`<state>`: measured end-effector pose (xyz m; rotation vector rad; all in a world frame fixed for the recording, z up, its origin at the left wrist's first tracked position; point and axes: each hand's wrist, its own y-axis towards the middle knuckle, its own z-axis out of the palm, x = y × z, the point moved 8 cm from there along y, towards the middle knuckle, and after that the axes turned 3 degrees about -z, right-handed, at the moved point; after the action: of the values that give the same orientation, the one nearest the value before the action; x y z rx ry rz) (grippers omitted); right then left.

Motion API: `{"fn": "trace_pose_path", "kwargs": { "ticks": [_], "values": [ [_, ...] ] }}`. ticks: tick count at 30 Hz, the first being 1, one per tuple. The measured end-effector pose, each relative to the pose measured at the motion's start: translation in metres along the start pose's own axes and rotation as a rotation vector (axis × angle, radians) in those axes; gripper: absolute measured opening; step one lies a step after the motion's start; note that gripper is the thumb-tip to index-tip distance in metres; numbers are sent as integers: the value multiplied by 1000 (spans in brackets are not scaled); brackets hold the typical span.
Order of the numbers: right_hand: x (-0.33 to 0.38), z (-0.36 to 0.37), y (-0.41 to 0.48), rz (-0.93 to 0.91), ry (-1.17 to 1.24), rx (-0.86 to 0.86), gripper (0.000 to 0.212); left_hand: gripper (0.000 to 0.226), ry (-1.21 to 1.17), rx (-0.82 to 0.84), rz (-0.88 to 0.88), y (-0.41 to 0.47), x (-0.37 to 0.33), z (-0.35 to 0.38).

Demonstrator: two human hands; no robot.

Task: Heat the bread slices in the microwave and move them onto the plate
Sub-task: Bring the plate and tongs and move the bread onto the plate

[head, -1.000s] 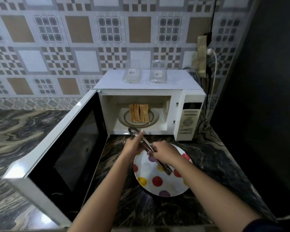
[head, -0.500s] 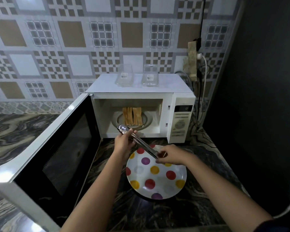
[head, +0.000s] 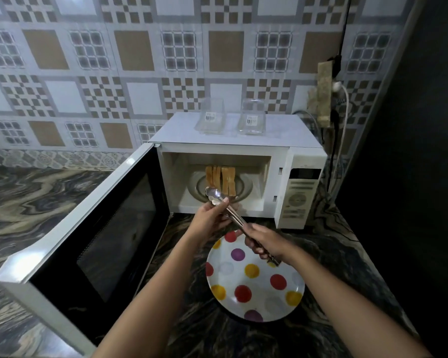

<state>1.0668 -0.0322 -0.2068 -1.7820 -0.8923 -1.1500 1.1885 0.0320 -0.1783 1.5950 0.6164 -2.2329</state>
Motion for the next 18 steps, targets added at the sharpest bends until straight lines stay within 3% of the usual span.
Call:
{"fn": "trace_pose_path", "kwargs": {
  "ticks": [3,6,7,9,14,18],
  "values": [
    [-6,-10,13,23,-55,-94,39,32,250,-110,63,7,1,-17],
    [-14,-22,27,39,-175,-231,61,28,610,-274,136,17,16,-53],
    [-14,-22,30,29,-210,-258,59,28,763,-296,162,19,24,-63],
    [-7,-17,36,16,-270,-305,49,38,1025,-245,155,26,47,-79],
    [3,2,65,67,-527,-457,60,60,1452,-256,-75,30,101,-118],
    [8,17,89,171,-553,-568,66,92,1554,-286,-7,30,106,-124]
  ]
}}
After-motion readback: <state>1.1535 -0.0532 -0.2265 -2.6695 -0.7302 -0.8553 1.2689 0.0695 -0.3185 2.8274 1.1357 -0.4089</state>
